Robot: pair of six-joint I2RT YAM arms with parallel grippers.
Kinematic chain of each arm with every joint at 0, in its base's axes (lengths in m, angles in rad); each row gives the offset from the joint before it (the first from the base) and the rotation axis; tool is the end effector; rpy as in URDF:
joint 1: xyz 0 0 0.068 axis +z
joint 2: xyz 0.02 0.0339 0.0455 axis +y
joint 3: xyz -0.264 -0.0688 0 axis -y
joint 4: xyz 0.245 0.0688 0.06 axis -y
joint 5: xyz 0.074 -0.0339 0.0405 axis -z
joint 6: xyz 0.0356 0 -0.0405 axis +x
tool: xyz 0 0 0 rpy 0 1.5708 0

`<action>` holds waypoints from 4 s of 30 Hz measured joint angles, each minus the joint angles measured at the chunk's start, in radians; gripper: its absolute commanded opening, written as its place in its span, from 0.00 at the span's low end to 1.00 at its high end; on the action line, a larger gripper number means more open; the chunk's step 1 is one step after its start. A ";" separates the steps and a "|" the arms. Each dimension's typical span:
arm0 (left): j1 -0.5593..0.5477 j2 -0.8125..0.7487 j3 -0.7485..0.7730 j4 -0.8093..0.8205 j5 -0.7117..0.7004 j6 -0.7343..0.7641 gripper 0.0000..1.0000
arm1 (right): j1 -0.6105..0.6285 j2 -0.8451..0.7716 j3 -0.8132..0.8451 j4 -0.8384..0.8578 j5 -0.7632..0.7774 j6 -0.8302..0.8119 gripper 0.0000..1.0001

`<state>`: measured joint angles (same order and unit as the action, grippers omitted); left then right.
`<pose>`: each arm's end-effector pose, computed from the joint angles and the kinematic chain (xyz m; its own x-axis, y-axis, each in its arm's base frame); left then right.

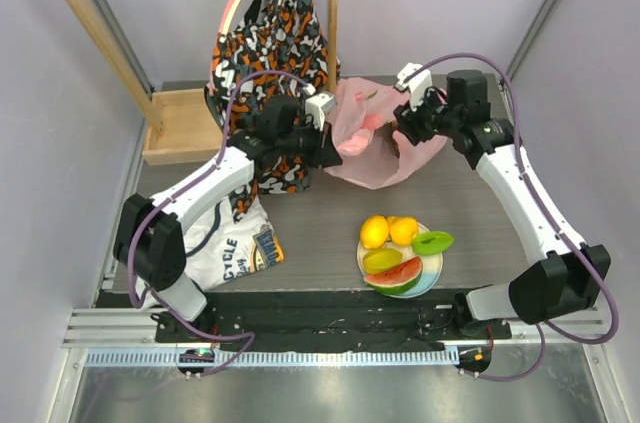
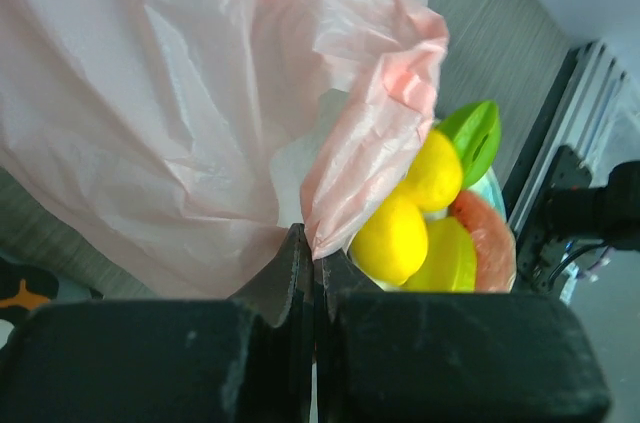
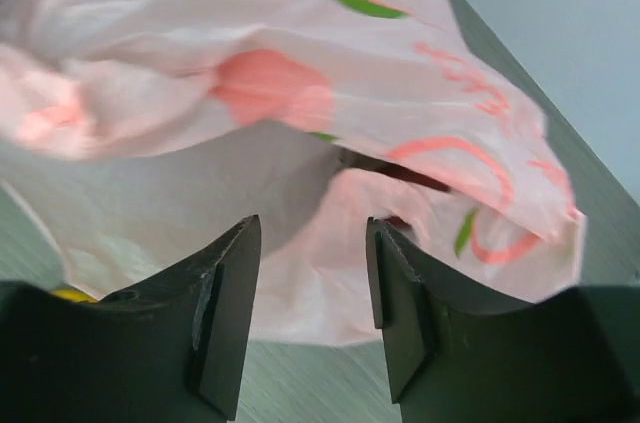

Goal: Take the fake fruits out of the plastic bag
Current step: Adjust the plastic bag at the center of the board, then take out the fake fruit from the plastic bag, then place the fake fruit on the plate.

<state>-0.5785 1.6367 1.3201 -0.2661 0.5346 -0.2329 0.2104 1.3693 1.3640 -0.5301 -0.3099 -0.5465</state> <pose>0.3051 -0.2209 0.3001 -0.6391 0.1802 -0.7477 0.6980 0.5441 -0.4655 0.2963 0.0744 0.3758 -0.1896 -0.5466 -0.8157 -0.6484 0.6935 -0.3140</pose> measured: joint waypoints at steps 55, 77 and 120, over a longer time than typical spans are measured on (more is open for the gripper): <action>-0.003 -0.009 -0.060 0.060 -0.042 -0.046 0.00 | -0.063 0.883 0.531 0.029 0.336 0.204 0.43; 0.004 0.126 0.117 0.054 -0.138 -0.092 0.00 | -0.087 0.293 0.359 -0.232 -0.290 0.222 0.31; 0.057 0.111 0.181 -0.023 -0.222 0.063 0.00 | -0.041 -0.399 -0.613 -0.796 -0.099 -1.435 0.36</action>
<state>-0.5213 1.7481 1.5009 -0.2893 0.3130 -0.1699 0.1692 0.9707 0.7513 -1.3262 -0.4091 -1.9820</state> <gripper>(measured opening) 0.014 0.693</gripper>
